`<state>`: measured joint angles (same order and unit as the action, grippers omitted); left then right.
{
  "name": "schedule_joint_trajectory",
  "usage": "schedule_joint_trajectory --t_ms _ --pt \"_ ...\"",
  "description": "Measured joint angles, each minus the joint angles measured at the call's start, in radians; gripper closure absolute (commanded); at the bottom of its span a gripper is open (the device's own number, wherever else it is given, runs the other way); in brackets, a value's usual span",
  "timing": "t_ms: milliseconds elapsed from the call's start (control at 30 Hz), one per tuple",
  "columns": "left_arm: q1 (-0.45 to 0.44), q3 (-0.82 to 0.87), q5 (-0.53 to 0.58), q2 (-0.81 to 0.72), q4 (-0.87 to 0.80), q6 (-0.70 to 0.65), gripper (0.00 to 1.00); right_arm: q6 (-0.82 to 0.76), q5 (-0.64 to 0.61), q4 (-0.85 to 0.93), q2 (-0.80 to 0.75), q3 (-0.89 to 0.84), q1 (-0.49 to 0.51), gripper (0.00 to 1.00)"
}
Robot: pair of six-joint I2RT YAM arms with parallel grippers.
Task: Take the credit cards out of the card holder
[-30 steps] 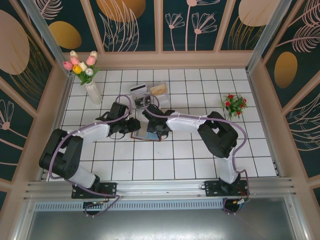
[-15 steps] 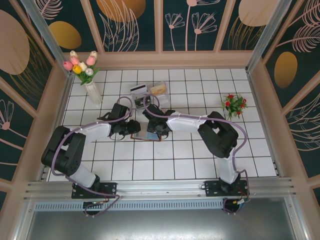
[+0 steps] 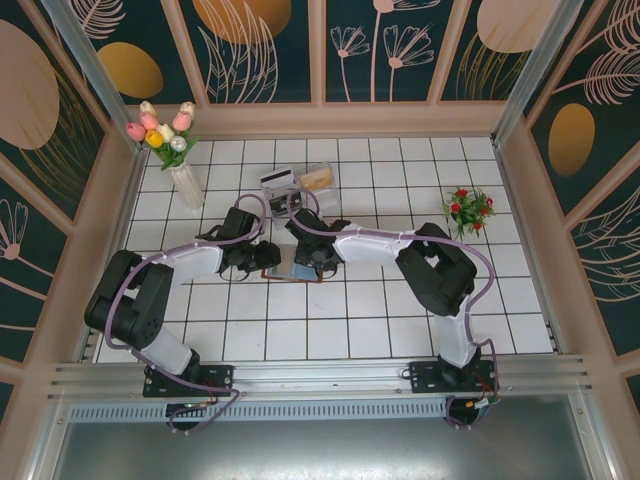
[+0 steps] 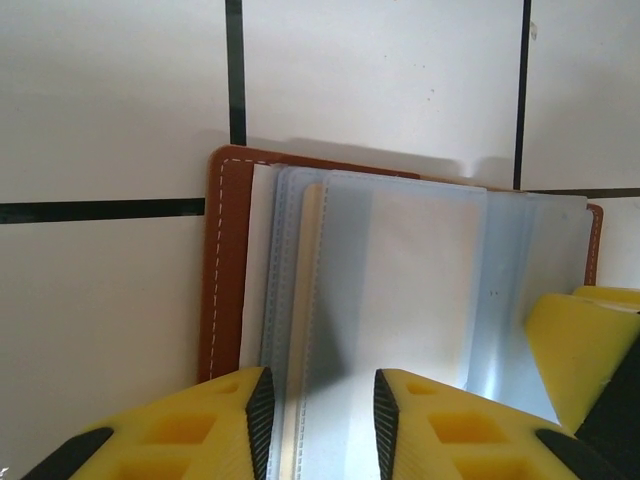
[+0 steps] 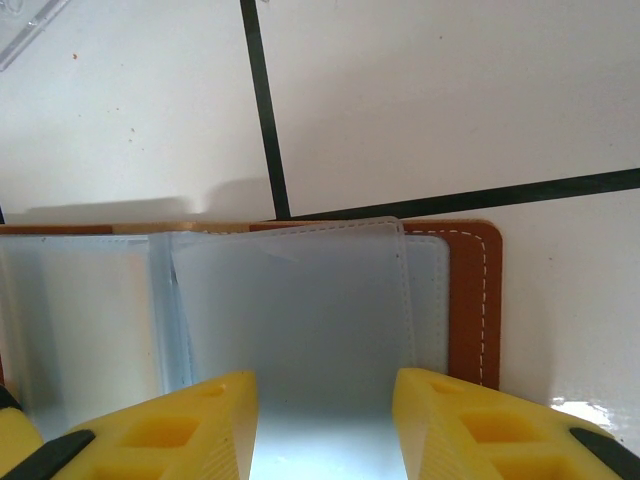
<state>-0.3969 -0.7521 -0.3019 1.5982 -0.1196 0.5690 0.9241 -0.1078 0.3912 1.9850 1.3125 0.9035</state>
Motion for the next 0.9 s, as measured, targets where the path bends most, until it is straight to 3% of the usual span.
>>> schedule_joint_trajectory --t_ms 433,667,900 --pt "0.000 -0.013 0.029 0.000 -0.026 -0.020 0.70 0.000 0.002 0.000 0.000 0.000 -0.001 0.57" --pt "0.000 -0.013 0.011 0.000 -0.027 -0.027 0.79 -0.001 0.003 -0.001 0.000 0.000 -0.001 0.57" --pt "0.000 -0.013 -0.005 0.000 -0.027 -0.027 0.77 -0.001 0.004 -0.002 0.000 -0.001 -0.002 0.57"
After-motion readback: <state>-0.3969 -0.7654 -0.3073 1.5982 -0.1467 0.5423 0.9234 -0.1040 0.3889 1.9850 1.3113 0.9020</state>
